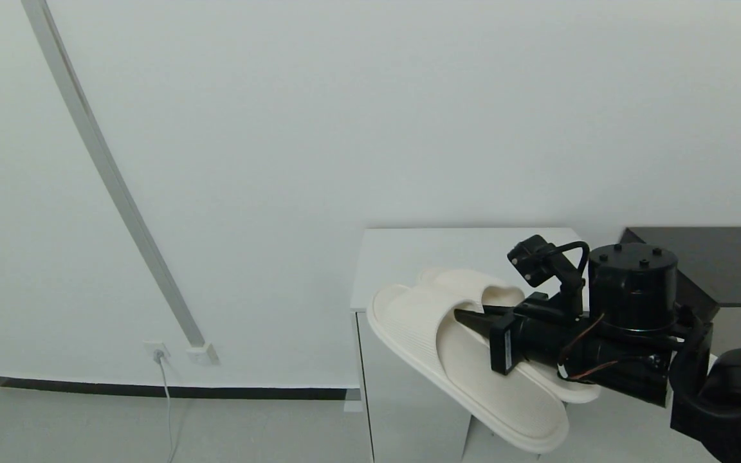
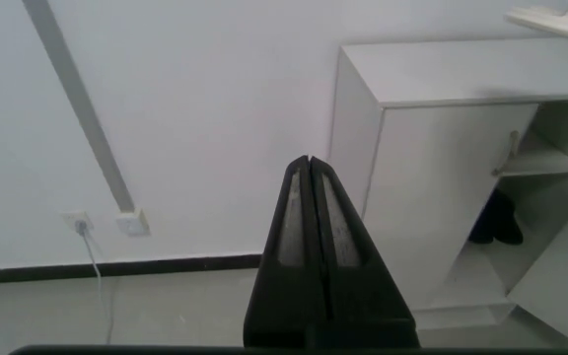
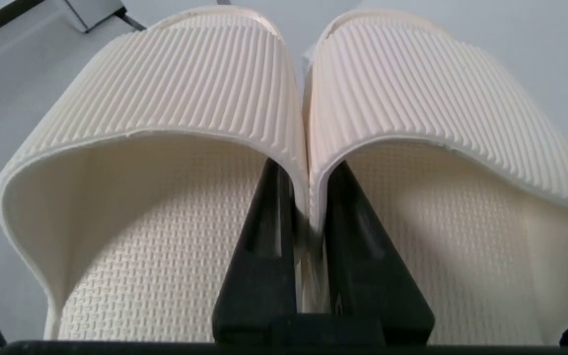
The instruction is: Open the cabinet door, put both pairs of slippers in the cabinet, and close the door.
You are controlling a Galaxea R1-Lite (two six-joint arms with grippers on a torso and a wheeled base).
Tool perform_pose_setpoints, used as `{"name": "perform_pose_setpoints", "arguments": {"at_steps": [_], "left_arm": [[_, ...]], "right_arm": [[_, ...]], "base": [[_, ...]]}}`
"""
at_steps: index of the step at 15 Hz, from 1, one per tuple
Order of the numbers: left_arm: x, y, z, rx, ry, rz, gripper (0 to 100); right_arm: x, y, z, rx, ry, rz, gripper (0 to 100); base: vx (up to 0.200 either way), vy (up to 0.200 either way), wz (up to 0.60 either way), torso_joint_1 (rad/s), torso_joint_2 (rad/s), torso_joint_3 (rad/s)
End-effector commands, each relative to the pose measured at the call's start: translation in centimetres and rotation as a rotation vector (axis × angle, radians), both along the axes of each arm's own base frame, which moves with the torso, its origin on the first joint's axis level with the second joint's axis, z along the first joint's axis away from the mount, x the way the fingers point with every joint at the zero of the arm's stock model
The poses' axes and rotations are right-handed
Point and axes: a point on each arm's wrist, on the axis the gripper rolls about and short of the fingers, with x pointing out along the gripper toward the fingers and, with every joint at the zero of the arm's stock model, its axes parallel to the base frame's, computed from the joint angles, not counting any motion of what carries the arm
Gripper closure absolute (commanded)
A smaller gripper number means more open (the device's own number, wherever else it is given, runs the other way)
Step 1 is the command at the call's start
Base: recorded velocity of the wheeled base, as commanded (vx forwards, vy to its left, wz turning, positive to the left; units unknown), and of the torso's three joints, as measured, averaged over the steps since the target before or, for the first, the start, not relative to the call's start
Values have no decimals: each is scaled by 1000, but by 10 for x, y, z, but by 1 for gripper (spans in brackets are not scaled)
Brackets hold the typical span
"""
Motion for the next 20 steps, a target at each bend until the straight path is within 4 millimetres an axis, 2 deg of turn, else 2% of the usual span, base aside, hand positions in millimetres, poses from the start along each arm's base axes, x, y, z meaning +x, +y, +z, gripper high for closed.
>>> {"name": "perform_pose_setpoints", "arguments": {"at_steps": [1, 20], "left_arm": [[0, 0, 0, -1, 0, 1, 100], [0, 0, 0, 1, 0, 1, 100]], "right_arm": [[3, 2, -5, -11, 11, -8, 100], [0, 4, -9, -31, 13, 5, 100]], "base": [[0, 0, 0, 0, 0, 0], [0, 0, 0, 0, 0, 0]]}}
